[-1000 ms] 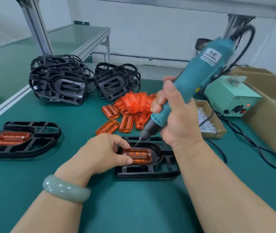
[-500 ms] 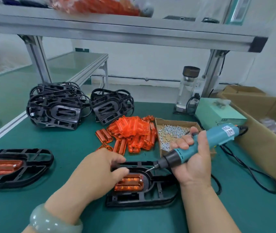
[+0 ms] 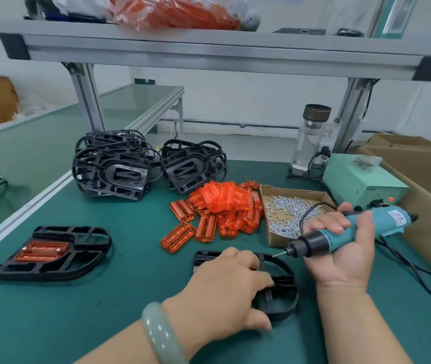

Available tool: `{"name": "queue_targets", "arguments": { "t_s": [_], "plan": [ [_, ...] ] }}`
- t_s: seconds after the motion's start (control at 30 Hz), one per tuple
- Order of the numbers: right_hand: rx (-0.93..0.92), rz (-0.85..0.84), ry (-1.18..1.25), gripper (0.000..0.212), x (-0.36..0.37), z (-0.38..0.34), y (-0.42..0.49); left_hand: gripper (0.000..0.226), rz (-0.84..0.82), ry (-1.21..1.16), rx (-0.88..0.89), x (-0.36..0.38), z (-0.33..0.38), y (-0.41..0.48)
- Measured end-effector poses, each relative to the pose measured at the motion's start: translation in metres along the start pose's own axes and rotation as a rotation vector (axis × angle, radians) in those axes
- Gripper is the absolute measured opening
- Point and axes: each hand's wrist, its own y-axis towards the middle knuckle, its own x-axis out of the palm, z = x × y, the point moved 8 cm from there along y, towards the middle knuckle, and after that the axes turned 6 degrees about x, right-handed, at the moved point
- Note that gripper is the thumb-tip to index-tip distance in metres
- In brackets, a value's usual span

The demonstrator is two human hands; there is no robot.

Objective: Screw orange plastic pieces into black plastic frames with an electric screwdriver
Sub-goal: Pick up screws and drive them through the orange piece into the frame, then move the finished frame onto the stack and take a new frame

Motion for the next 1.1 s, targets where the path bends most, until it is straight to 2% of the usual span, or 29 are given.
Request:
{"name": "queue_targets", "arguments": {
  "t_s": [0.17, 0.23, 0.33, 0.47, 0.6, 0.67, 0.77, 0.93, 1.0, 1.1],
  "plan": [
    [0.013, -0.048, 0.057, 0.039, 0.001, -0.001, -0.001, 0.031, 0.166, 0.029, -0.022, -0.023, -0.014, -0.028],
    [0.017, -0.062, 0.035, 0.046, 0.003, 0.002, -0.001, 0.022, 0.235, -0.030, -0.061, -0.039, -0.030, -0.045],
    [0.029, -0.068, -0.001, 0.058, 0.004, 0.008, -0.002, 0.015, 0.237, -0.178, -0.091, -0.051, -0.046, -0.061],
    [0.038, -0.066, -0.047, 0.057, 0.004, 0.012, -0.005, 0.022, 0.153, -0.209, -0.115, -0.031, -0.049, -0.068],
    [0.045, -0.060, -0.072, 0.061, 0.004, 0.014, -0.006, 0.066, 0.145, -0.006, -0.285, -0.016, -0.059, -0.071],
    [0.049, -0.054, -0.089, 0.059, 0.004, 0.015, -0.007, 0.061, 0.115, 0.079, -0.304, -0.014, -0.055, -0.069],
    [0.062, -0.025, -0.115, 0.050, 0.002, 0.018, -0.007, 0.046, 0.102, 0.075, -0.245, -0.013, -0.046, -0.068],
    [0.066, 0.040, -0.121, 0.023, -0.006, 0.023, -0.005, 0.053, 0.220, 0.062, -0.172, -0.050, -0.060, -0.093],
    [0.060, 0.047, -0.119, 0.021, -0.007, 0.025, -0.006, 0.052, 0.282, 0.121, -0.216, -0.075, -0.084, -0.110],
    [0.055, 0.047, -0.130, 0.020, -0.007, 0.027, -0.006, 0.052, 0.292, 0.141, -0.404, -0.097, -0.135, -0.141]
  ]
}}
